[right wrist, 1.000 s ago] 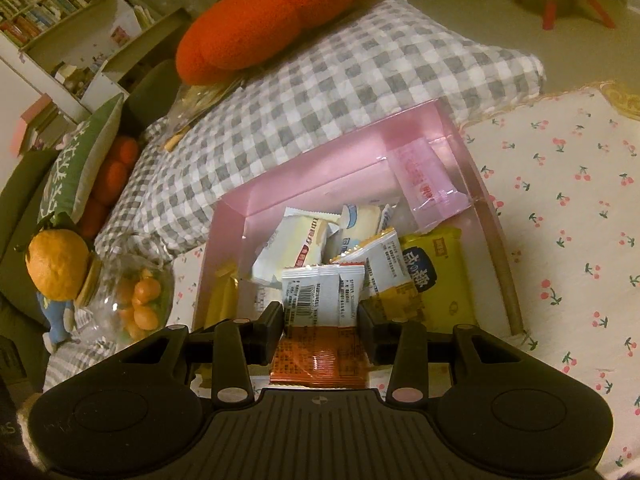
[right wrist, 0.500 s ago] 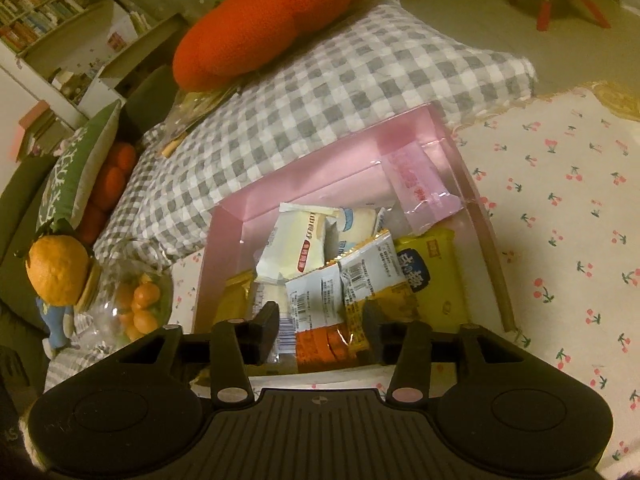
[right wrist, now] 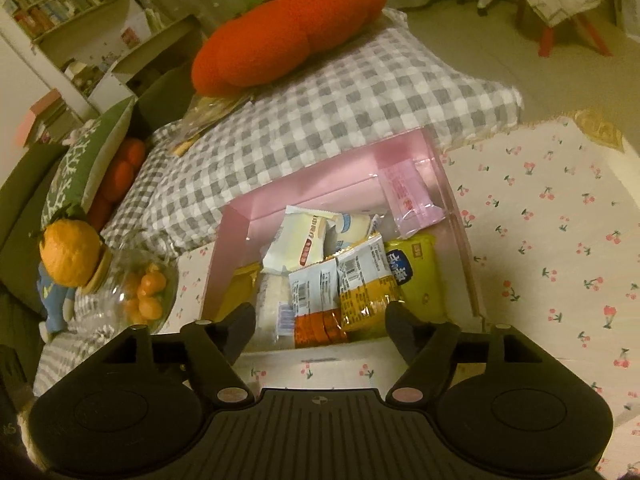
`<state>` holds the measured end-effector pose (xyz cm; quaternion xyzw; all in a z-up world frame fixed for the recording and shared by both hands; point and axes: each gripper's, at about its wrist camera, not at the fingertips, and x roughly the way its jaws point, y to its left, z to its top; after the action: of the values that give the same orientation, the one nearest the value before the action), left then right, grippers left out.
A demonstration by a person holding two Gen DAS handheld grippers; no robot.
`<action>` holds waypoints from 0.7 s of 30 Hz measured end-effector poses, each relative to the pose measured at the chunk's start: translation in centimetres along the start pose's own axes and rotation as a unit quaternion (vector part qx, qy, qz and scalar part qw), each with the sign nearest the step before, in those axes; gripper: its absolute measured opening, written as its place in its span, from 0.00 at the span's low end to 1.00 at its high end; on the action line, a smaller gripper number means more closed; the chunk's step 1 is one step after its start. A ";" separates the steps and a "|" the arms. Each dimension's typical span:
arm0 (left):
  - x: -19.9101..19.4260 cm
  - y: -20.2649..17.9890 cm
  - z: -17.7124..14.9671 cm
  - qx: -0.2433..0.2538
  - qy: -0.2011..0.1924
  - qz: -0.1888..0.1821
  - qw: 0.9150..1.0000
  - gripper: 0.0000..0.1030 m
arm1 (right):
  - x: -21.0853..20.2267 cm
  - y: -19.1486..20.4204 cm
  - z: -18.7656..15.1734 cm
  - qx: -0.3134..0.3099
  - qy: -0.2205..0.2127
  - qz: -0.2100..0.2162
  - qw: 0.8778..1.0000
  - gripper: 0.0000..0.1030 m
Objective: Organize snacks
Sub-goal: 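Open both tools to drop both packets into the pink box, then withdraw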
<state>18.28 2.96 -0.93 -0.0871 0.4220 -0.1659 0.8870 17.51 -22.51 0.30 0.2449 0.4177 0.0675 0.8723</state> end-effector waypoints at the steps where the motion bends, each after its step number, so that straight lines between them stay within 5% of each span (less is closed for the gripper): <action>1: -0.3 0.1 -0.2 0.000 0.001 0.000 1.000 0.77 | -0.3 0.1 -0.1 -0.004 -0.001 -0.001 1.000 0.75; 21: -3.8 0.9 -4.9 0.024 0.035 0.016 0.999 0.96 | -4.0 2.2 -5.0 -0.095 0.002 -0.030 0.995 0.86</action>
<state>12.46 5.16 -1.57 -0.0531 0.4496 -0.1653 0.8762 11.31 -20.01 1.45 0.1476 0.4187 0.0814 0.8923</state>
